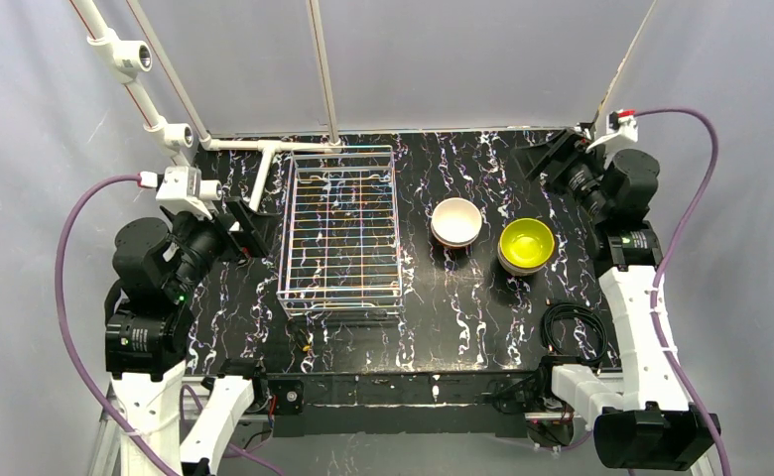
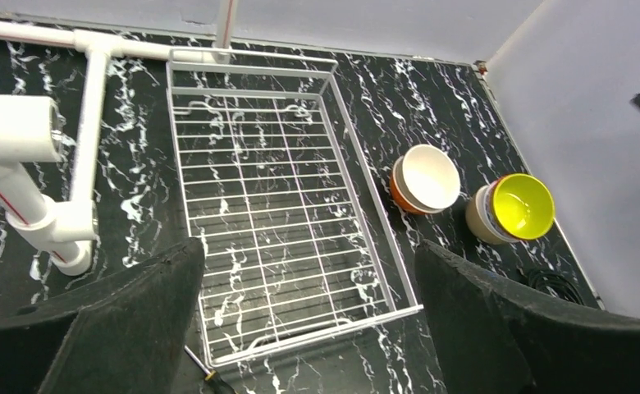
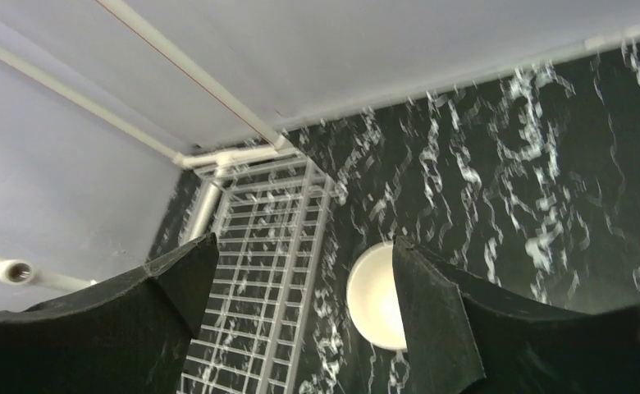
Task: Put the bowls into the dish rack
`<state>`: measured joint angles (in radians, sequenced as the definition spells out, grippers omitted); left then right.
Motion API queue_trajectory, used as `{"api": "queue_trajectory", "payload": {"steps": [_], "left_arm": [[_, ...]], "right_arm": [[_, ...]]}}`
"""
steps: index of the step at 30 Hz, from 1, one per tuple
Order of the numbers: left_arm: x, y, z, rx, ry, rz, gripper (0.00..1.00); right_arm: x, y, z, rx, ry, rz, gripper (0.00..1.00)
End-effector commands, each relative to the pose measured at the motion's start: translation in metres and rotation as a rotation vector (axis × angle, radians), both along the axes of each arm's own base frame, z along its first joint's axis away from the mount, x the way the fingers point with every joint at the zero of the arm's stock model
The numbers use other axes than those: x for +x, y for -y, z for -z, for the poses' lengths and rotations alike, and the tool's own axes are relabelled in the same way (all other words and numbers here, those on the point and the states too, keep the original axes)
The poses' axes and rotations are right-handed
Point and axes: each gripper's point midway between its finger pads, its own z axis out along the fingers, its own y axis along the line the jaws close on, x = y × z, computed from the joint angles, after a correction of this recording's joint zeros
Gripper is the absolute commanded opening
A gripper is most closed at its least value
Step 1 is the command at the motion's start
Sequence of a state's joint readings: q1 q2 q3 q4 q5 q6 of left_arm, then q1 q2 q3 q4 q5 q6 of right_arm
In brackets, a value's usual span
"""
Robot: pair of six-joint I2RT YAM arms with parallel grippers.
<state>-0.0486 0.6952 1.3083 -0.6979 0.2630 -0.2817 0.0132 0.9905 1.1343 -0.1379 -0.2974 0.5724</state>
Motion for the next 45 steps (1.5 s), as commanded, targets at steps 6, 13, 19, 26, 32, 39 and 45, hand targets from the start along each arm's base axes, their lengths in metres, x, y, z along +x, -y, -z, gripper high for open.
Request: {"api": "queue_trajectory", "payload": {"steps": [6, 13, 19, 26, 32, 39, 45], "left_arm": [[-0.014, 0.040, 0.019, -0.125, -0.023, 0.214, 0.98], [-0.004, 0.059, 0.031, -0.120, -0.065, 0.343, 0.98], [0.001, 0.050, 0.059, -0.058, -0.113, 0.264, 0.98], [-0.017, 0.049, 0.066, -0.017, -0.066, 0.276, 0.98], [-0.024, 0.047, 0.071, -0.017, -0.055, 0.263, 0.98], [-0.026, 0.050, 0.079, -0.015, -0.066, 0.279, 0.98], [-0.022, 0.045, 0.082, -0.010, -0.086, 0.237, 0.98]], "right_arm": [[0.029, 0.021, 0.087, 0.001, -0.233, 0.138, 0.80], [0.049, 0.028, 0.145, -0.060, -0.461, 0.163, 0.77], [0.035, 0.021, 0.198, -0.065, -0.722, 0.120, 0.76], [0.006, 0.057, 0.199, -0.165, -0.778, 0.308, 0.71], [-0.024, 0.088, 0.187, -0.261, -0.790, 0.458, 0.71], [-0.033, 0.108, 0.198, -0.418, -0.779, 0.481, 0.73], [-0.020, 0.101, 0.227, -0.487, -0.865, 0.371, 0.71]]}}
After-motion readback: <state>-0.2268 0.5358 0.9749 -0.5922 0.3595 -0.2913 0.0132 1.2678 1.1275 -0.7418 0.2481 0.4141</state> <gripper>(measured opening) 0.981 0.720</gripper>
